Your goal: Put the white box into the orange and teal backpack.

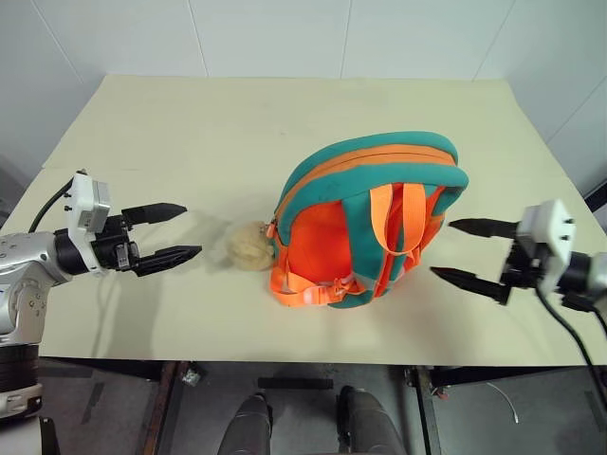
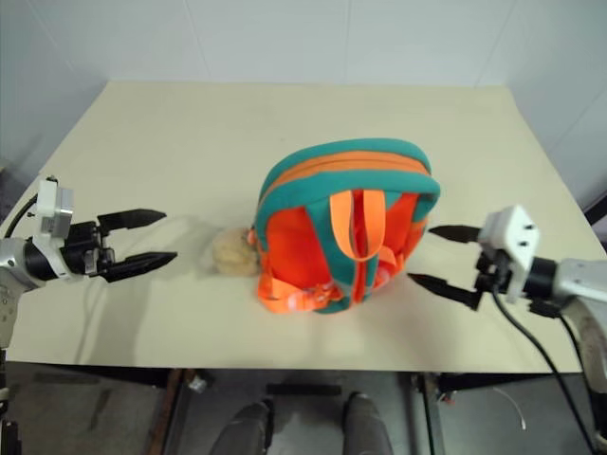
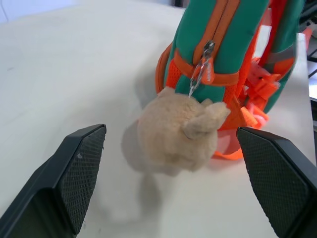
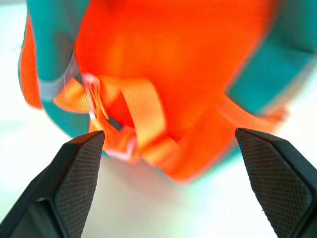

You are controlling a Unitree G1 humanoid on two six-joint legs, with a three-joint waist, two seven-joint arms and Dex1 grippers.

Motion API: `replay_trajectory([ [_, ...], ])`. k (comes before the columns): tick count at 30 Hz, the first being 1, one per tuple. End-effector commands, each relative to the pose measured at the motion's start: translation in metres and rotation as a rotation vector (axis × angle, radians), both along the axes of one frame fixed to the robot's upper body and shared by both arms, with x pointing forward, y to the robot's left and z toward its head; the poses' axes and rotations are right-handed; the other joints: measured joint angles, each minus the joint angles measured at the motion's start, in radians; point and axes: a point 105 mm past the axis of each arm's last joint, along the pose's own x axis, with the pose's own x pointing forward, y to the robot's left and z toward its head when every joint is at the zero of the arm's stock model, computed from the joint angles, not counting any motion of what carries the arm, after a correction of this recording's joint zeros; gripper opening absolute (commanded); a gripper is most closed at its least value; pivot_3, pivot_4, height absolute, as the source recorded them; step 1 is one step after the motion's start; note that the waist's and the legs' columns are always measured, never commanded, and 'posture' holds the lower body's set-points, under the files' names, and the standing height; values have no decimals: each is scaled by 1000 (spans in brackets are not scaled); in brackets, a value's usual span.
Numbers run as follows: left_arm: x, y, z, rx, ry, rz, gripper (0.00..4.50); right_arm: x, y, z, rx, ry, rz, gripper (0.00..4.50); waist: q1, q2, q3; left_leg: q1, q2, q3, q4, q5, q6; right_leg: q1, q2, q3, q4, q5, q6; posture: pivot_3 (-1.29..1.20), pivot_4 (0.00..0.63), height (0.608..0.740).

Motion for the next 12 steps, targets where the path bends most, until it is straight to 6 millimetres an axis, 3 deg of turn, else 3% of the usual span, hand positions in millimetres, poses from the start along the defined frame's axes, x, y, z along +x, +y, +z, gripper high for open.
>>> replay_trajectory([
  [1, 2, -5, 8, 10, -52, -43, 4500, -11, -12, 24, -45, -82, 2, 4448, -1, 0, 0, 1, 0, 1, 0, 0, 0, 0, 1, 1, 0, 0, 0, 0, 150, 740],
  [5, 2, -7, 6, 19, -57, -102, 4500, -25, -10, 35, -54, -88, 26, 4448, -3, 0, 0, 5, 4, 7, -1, 0, 0, 2, 4, 7, -1, 0, -2, 0, 150, 740],
  [12, 4, -10, 11, 25, -90, -126, 4500, -25, 1, 45, -27, -132, 45, 4448, -3, 0, 0, 7, 5, 13, 0, -1, 0, 2, 5, 13, -4, 1, -7, 0, 150, 740],
])
